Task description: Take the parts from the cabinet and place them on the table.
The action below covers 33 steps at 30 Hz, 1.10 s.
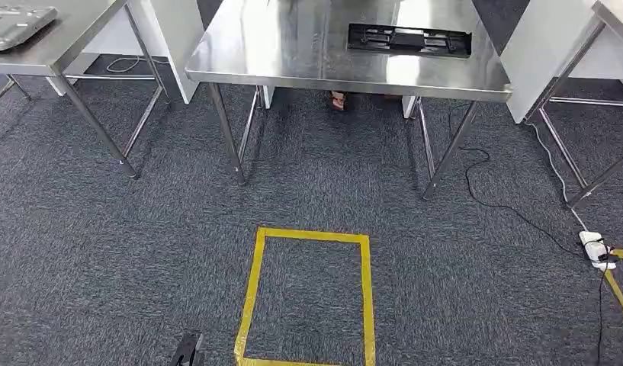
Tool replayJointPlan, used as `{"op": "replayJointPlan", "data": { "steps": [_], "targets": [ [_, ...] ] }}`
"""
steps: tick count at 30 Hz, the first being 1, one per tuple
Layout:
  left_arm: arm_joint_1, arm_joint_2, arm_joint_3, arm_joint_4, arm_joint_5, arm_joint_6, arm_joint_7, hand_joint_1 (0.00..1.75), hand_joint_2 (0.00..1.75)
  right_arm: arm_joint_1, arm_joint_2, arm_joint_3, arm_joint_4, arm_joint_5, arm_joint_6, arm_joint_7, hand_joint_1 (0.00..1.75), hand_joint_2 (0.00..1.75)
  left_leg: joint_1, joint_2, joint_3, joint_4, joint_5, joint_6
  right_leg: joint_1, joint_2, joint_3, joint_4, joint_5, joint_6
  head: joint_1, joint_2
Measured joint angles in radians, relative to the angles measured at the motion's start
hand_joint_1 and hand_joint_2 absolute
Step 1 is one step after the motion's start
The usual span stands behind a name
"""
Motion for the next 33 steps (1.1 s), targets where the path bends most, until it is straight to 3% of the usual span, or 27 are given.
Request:
{"op": "replayJointPlan", "data": {
  "steps": [1,2,4,5,6,7,9,10,11,12,14,15,16,17,18,20,21,22,23,25,26,27,28,30,32,33],
  "targets": [
    [-0.001,-0.002,0.0,0.0,0.0,-0.001,-0.001,0.0,0.0,0.001,0.0,0.0,0.001,0.0,0.0,0.0,0.0,0.0,0.008,0.008,-0.015,-0.008,0.017,0.011,-0.004,0.002,-0.009,0.011,-0.01,0.002,-0.002,0.0],
    [-0.003,-0.001,0.0,0.0,0.0,-0.002,-0.001,0.0,0.0,0.001,-0.001,0.0,0.001,0.001,0.0,0.0,0.0,0.0,0.006,0.009,-0.03,-0.008,0.029,0.022,-0.003,0.005,-0.03,0.045,-0.057,-0.003,0.001,0.0],
    [-0.002,0.0,0.0,0.0,0.0,-0.001,-0.002,0.0,0.0,0.001,0.0,0.0,0.002,0.001,0.001,0.0,0.0,0.0,0.006,0.011,-0.062,-0.007,0.055,0.027,-0.008,0.006,-0.08,0.204,-0.174,-0.012,0.007,0.0],
    [-0.001,0.0,0.0,0.0,0.0,-0.001,-0.002,0.0,0.0,0.001,0.0,0.0,0.002,0.001,0.001,-0.001,0.0,0.0,0.006,0.011,-0.073,-0.007,0.061,0.026,-0.008,0.006,-0.092,0.251,-0.194,-0.01,0.006,0.0],
    [0.001,0.0,0.0,0.0,0.0,-0.001,-0.004,0.0,0.0,0.001,0.0,0.0,0.002,0.004,0.001,-0.001,0.0,0.0,0.006,0.009,-0.095,-0.006,0.075,0.023,-0.011,0.006,-0.1,0.322,-0.205,0.004,0.008,0.0],
    [0.002,0.0,0.0,0.0,0.002,0.003,-0.004,0.0,0.0,0.002,0.0,0.0,0.002,0.011,-0.002,-0.002,0.0,0.0,0.006,0.007,-0.108,-0.006,0.084,0.02,-0.012,0.006,-0.085,0.325,-0.186,0.016,0.009,0.0],
    [0.004,0.0,0.0,0.0,0.005,0.008,-0.004,0.0,0.0,0.001,-0.001,0.001,0.002,0.021,-0.003,-0.002,0.0,0.0,0.006,-0.002,-0.121,-0.005,0.102,0.012,-0.014,0.008,-0.011,0.241,-0.132,0.033,0.009,0.0],
    [0.003,0.0,0.0,0.0,0.007,0.011,-0.003,0.0,0.0,0.001,-0.001,0.002,0.002,0.026,-0.005,-0.003,0.0,0.0,0.006,-0.007,-0.131,-0.005,0.112,0.008,-0.014,0.017,0.051,0.153,-0.117,0.031,0.009,0.0],
    [0.003,-0.002,0.0,0.0,0.007,0.013,-0.003,0.0,0.0,0.001,-0.002,0.002,0.002,0.031,-0.007,-0.004,0.0,0.0,0.007,-0.011,-0.139,-0.004,0.122,0.003,-0.014,0.049,0.122,0.051,-0.123,0.02,0.01,0.0],
    [0.001,-0.002,0.0,0.0,0.008,0.013,-0.002,0.0,0.0,0.001,-0.003,0.002,0.002,0.032,-0.007,-0.006,0.0,0.0,0.0,-0.018,-0.147,0.0,0.13,-0.004,-0.01,0.066,0.176,-0.027,-0.139,0.007,0.01,0.0],
    [0.002,-0.002,0.0,0.0,0.008,0.014,0.0,0.0,0.0,0.0,-0.002,0.004,0.002,0.034,-0.005,-0.008,0.0,0.0,0.0,-0.028,-0.154,-0.003,0.149,-0.016,-0.009,0.055,0.165,-0.042,-0.15,0.001,0.008,0.0],
    [0.004,-0.001,0.0,0.0,0.008,0.015,0.002,0.0,0.0,0.001,-0.001,0.005,0.002,0.034,-0.005,-0.009,0.0,0.0,0.005,-0.036,-0.155,-0.007,0.156,-0.025,-0.007,0.046,0.164,-0.041,-0.149,-0.008,0.01,0.0],
    [0.006,0.0,0.0,0.0,0.008,0.016,0.006,0.0,0.0,0.001,0.001,0.005,0.003,0.035,-0.002,-0.009,0.0,0.0,0.008,-0.041,-0.16,-0.006,0.159,-0.032,-0.015,0.038,0.162,-0.045,-0.138,-0.022,0.011,0.0],
    [0.008,0.0,0.0,0.0,0.008,0.017,0.009,0.0,0.0,-0.001,0.001,0.006,0.003,0.035,0.0,-0.009,0.0,0.0,0.011,-0.03,-0.168,0.01,0.141,-0.032,-0.017,0.026,0.158,-0.046,-0.133,-0.03,0.011,0.0],
    [0.008,0.0,0.0,0.0,0.004,0.019,0.017,0.0,0.0,-0.001,0.001,0.006,0.003,0.037,0.006,-0.009,0.0,0.0,0.012,-0.014,-0.189,0.066,0.079,-0.036,-0.015,0.016,0.152,-0.046,-0.126,-0.043,-0.001,0.0],
    [0.008,-0.001,-0.003,0.0,-0.01,0.024,0.046,0.0,0.0,0.002,0.0,0.006,0.003,0.044,0.02,-0.009,0.0,0.0,0.015,-0.008,-0.244,0.222,-0.022,-0.046,-0.01,-0.005,0.141,-0.045,-0.118,-0.051,-0.006,0.0],
    [0.01,-0.001,-0.007,0.0,-0.019,0.026,0.066,0.0,0.0,0.002,0.001,0.006,0.003,0.048,0.026,-0.007,0.0,0.0,0.016,-0.006,-0.264,0.292,-0.044,-0.051,-0.009,-0.017,0.135,-0.044,-0.115,-0.049,-0.005,0.0],
    [0.014,0.0,-0.017,0.0,-0.03,0.026,0.091,0.0,0.0,0.001,0.0,0.007,0.003,0.055,0.031,-0.006,0.0,0.0,0.016,-0.004,-0.265,0.319,-0.038,-0.053,-0.008,-0.028,0.129,-0.041,-0.112,-0.05,-0.005,0.0],
    [0.018,0.0,-0.027,0.0,-0.037,0.026,0.105,0.0,0.0,0.0,0.0,0.007,0.003,0.058,0.035,-0.005,0.0,0.0,0.016,-0.001,-0.242,0.297,-0.018,-0.054,-0.008,-0.037,0.125,-0.038,-0.112,-0.049,-0.006,0.0],
    [0.022,0.0,-0.035,0.0,-0.044,0.023,0.123,0.0,0.0,0.0,0.001,0.008,0.003,0.065,0.037,-0.002,0.0,0.0,0.018,0.008,-0.162,0.185,0.032,-0.052,-0.009,-0.053,0.124,-0.033,-0.112,-0.048,-0.007,0.0],
    [0.021,0.001,-0.04,0.0,-0.047,0.018,0.13,0.0,0.0,-0.002,0.001,0.008,0.003,0.067,0.039,-0.002,0.0,0.0,0.019,0.035,-0.083,0.068,0.067,-0.051,-0.009,-0.065,0.126,-0.028,-0.116,-0.043,-0.006,0.0],
    [0.019,0.001,-0.044,0.0,-0.049,0.015,0.132,0.0,0.0,-0.004,0.001,0.009,0.003,0.068,0.04,-0.001,0.0,0.0,0.012,0.075,-0.058,0.02,0.039,-0.048,-0.003,-0.073,0.129,-0.025,-0.118,-0.037,-0.006,0.0],
    [0.019,0.0,-0.051,0.0,-0.052,0.013,0.134,0.0,0.0,-0.006,0.0,0.011,0.003,0.069,0.042,0.0,0.0,0.0,0.007,0.07,-0.063,0.028,0.056,-0.03,0.003,-0.079,0.119,-0.02,-0.116,-0.032,-0.008,0.0],
    [0.022,0.001,-0.057,0.0,-0.052,0.013,0.135,0.0,0.0,-0.009,-0.001,0.014,0.003,0.071,0.045,0.0,0.0,0.0,0.005,0.055,-0.07,0.024,0.046,-0.016,0.007,-0.091,0.129,-0.016,-0.12,-0.024,-0.007,0.0],
    [0.022,0.001,-0.058,0.0,-0.052,0.013,0.135,0.0,0.0,-0.012,-0.001,0.015,0.003,0.072,0.046,0.001,0.0,0.0,0.005,0.033,-0.078,0.02,0.053,-0.003,0.007,-0.106,0.129,-0.014,-0.121,-0.013,-0.006,0.0],
    [0.023,0.001,-0.058,0.0,-0.052,0.013,0.135,0.0,0.0,-0.011,-0.002,0.016,0.003,0.073,0.046,0.001,0.0,0.0,0.009,0.026,-0.079,0.017,0.059,0.005,0.0,-0.071,0.113,0.004,-0.137,-0.008,-0.003,0.0]
  ]
}}
